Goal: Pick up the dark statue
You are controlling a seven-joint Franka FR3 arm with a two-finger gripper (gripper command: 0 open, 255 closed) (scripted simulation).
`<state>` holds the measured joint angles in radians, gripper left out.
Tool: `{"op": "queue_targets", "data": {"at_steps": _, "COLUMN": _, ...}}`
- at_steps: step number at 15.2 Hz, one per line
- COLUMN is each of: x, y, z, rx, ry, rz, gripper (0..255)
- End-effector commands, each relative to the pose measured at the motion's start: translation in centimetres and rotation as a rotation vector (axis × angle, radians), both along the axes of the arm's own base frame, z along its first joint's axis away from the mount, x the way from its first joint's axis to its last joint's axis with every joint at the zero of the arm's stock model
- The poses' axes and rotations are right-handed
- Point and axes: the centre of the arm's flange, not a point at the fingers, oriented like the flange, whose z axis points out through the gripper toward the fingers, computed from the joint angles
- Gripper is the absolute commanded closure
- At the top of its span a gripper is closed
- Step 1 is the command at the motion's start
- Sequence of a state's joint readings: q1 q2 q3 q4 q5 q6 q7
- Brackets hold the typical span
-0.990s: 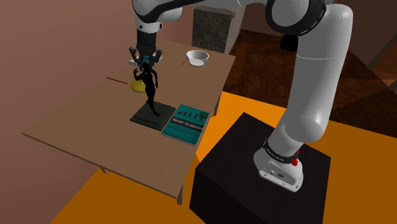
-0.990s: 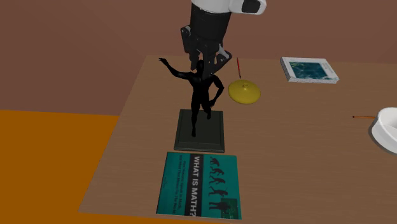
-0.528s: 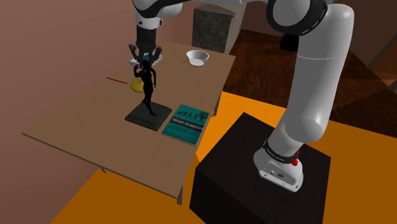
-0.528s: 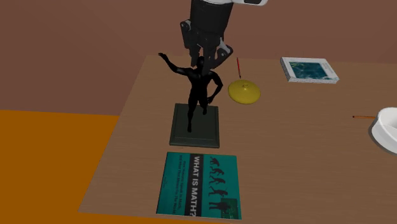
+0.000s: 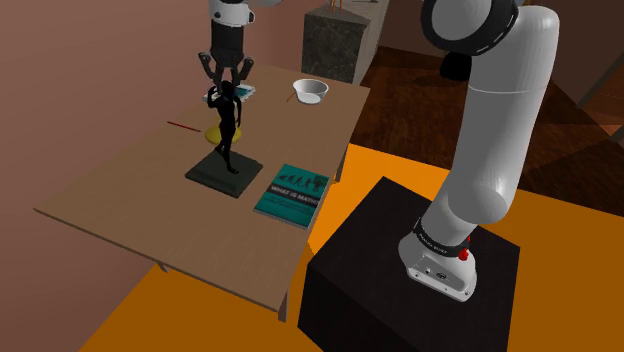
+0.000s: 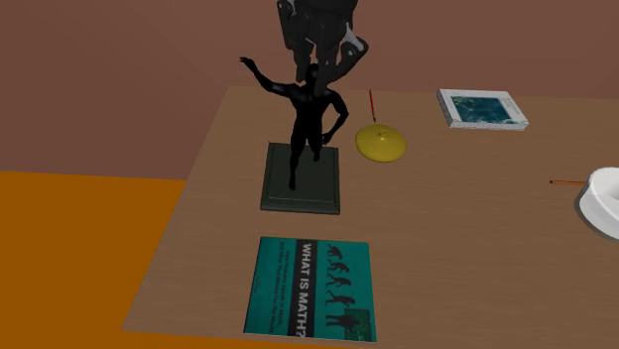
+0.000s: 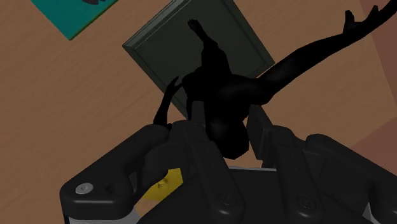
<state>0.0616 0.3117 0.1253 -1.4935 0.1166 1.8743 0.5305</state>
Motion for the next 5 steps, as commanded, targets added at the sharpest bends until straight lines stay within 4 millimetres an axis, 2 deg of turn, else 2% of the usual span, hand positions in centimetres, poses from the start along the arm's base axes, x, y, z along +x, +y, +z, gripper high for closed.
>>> {"op": "queue_targets", "data": {"at_steps": 1, "x": 0.1, "y": 0.0, "z": 1.1, "rx": 0.000, "ry": -0.002, "rz": 0.000, "gripper": 255}}
{"op": "queue_targets", "data": {"at_steps": 3, "x": 0.1, "y": 0.0, "z": 2.2, "rx": 0.000, "ry": -0.002, "rz": 0.000, "gripper": 255}}
{"op": "queue_targets", "data": {"at_steps": 5, "x": 0.1, "y": 0.0, "z": 2.3, "rx": 0.000, "ry": -0.002, "rz": 0.000, "gripper": 255}}
